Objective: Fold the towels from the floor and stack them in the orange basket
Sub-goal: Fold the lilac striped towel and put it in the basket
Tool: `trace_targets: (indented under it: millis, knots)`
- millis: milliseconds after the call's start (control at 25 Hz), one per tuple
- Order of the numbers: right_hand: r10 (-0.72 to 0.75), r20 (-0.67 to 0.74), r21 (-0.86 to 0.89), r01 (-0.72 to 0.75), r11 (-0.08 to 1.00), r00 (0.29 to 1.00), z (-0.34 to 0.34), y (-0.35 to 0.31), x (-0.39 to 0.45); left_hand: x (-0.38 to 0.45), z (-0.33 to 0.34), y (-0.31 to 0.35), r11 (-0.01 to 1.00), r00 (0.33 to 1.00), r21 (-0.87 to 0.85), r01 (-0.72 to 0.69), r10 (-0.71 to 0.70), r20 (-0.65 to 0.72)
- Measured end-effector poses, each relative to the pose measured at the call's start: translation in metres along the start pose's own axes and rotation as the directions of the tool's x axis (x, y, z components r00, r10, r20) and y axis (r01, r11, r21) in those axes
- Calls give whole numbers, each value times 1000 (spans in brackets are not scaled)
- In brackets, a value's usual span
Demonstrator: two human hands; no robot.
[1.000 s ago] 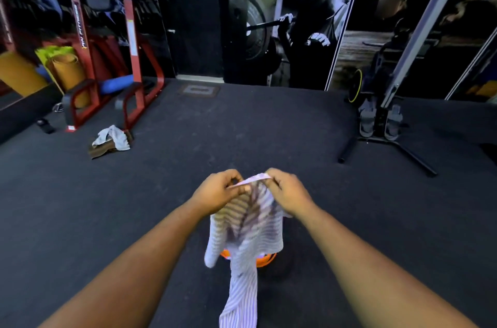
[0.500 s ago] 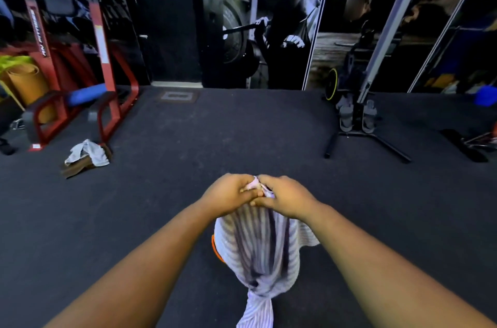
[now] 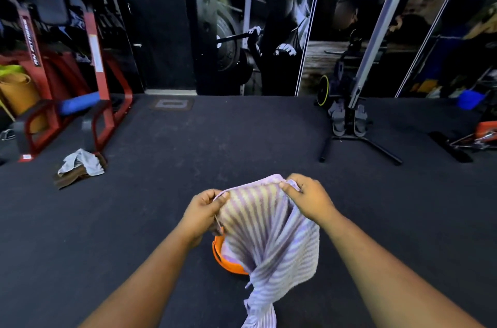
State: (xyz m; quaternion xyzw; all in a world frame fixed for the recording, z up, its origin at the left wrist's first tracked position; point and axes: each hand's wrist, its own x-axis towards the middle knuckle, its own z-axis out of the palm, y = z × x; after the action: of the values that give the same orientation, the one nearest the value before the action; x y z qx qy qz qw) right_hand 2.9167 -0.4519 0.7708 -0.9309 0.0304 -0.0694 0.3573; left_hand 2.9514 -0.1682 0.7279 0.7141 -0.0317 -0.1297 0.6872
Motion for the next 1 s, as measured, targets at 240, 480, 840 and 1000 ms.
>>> trace_targets:
  millis: [240,480,840,1000]
  knots:
    - [-279,206,284,216,934,938,11,-24,-10,3,44,29,829,930,470,-305,153,333]
    - [-55,276,-60,74,995,960,-8,31,-16,28,18,36,818,984,566,-102,167,-65]
    - [91,19,289,-93,953,996,-21,76,-29,45,25,32,853,960,516,71,82,-268]
    - [-106,121,218,77,973,987,-10,18,-14,35,72,42,783,956,572,-243,94,278]
